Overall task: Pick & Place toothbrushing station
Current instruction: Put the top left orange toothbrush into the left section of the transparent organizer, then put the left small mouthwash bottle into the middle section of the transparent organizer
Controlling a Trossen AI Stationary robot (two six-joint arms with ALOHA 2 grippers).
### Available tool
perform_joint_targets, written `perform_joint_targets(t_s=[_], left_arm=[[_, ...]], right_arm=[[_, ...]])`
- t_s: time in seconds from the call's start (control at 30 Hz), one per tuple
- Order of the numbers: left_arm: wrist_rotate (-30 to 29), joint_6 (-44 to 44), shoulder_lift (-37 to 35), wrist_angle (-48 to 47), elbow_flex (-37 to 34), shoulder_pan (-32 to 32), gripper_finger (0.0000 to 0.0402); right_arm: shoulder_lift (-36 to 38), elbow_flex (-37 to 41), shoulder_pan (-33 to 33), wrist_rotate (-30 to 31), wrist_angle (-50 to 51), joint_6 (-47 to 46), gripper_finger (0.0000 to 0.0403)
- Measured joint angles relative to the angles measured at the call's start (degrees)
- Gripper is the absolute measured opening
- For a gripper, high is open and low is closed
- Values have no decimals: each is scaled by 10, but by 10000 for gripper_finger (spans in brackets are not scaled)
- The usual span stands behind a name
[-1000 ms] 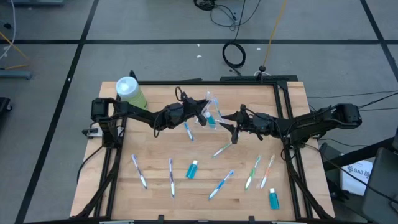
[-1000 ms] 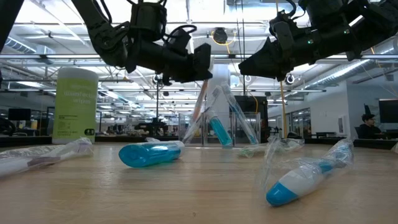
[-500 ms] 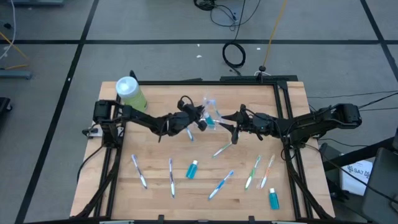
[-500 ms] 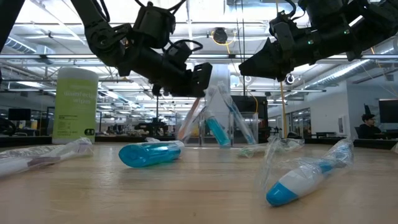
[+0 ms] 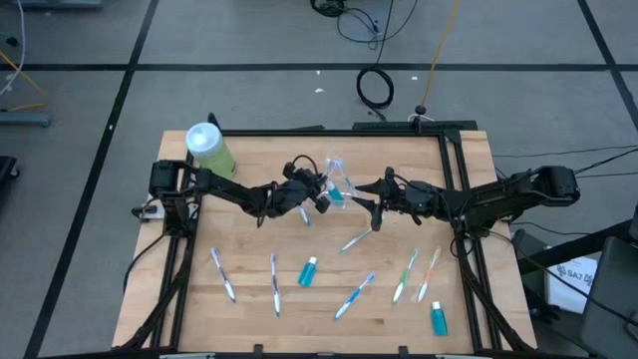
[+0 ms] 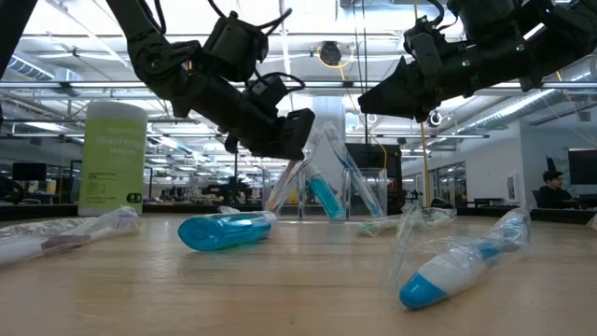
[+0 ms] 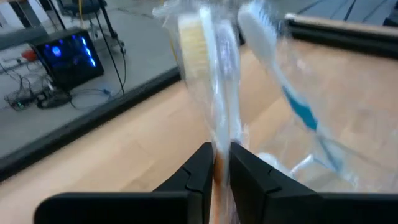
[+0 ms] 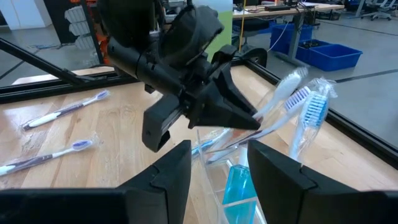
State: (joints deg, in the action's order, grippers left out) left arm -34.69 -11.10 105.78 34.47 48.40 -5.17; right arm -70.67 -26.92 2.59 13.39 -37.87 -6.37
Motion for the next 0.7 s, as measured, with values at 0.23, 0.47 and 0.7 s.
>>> perform_joint_targets(t_s=[0.23, 0.47, 0.7], left_arm=[[1, -8, 0, -9, 0, 1, 86], [2, 12, -8, -8, 0, 10, 140], [-9, 35, -68, -30, 0, 34, 175]], right_arm=[[0, 0, 0, 0, 0, 0, 153], [0, 0, 0, 0, 0, 0, 153], [0, 0, 0, 0, 0, 0, 153]])
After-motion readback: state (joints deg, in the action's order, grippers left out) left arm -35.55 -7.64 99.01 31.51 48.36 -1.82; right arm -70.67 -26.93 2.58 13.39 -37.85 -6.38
